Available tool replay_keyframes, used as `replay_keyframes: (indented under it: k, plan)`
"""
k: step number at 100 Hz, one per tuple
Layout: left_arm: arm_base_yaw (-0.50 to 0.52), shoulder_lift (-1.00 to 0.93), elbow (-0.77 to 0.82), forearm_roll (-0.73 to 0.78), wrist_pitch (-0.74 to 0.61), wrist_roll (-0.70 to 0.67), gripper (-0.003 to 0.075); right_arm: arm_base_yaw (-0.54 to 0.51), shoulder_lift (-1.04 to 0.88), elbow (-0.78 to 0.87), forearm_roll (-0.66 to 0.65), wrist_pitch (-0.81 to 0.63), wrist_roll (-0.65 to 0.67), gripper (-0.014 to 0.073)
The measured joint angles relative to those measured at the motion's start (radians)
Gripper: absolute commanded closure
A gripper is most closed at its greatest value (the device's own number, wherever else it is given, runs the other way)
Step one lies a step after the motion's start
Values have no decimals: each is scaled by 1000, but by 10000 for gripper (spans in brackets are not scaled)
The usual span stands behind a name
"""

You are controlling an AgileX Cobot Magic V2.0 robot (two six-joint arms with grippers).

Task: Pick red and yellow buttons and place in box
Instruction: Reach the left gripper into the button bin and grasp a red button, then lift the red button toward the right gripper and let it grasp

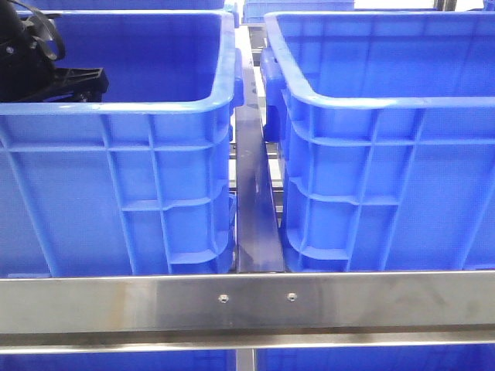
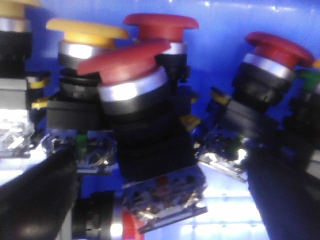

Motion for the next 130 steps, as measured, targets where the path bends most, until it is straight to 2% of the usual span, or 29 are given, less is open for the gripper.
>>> replay_keyframes:
  k: [8, 27, 41, 70, 99, 111, 130]
  plan:
    - [0, 1, 0, 0, -2, 0, 160, 0, 0, 0, 0, 0, 0, 655]
    - [0, 1, 0, 0, -5, 0, 457, 0, 0, 0, 0, 0, 0, 655]
    - [0, 1, 0, 0, -8, 8, 576, 0, 0, 0, 0, 0, 0, 655]
    - [0, -50, 0, 0, 11, 56, 594, 0, 0, 0, 0, 0, 0, 655]
    - [-85, -234, 0, -17, 95, 239, 594, 0, 0, 0, 0, 0, 0, 655]
    - [-134, -303, 0, -100, 112, 364, 594, 0, 0, 0, 0, 0, 0, 655]
    - [-198, -342, 0, -328, 181, 615, 594, 0, 0, 0, 0, 0, 0, 655]
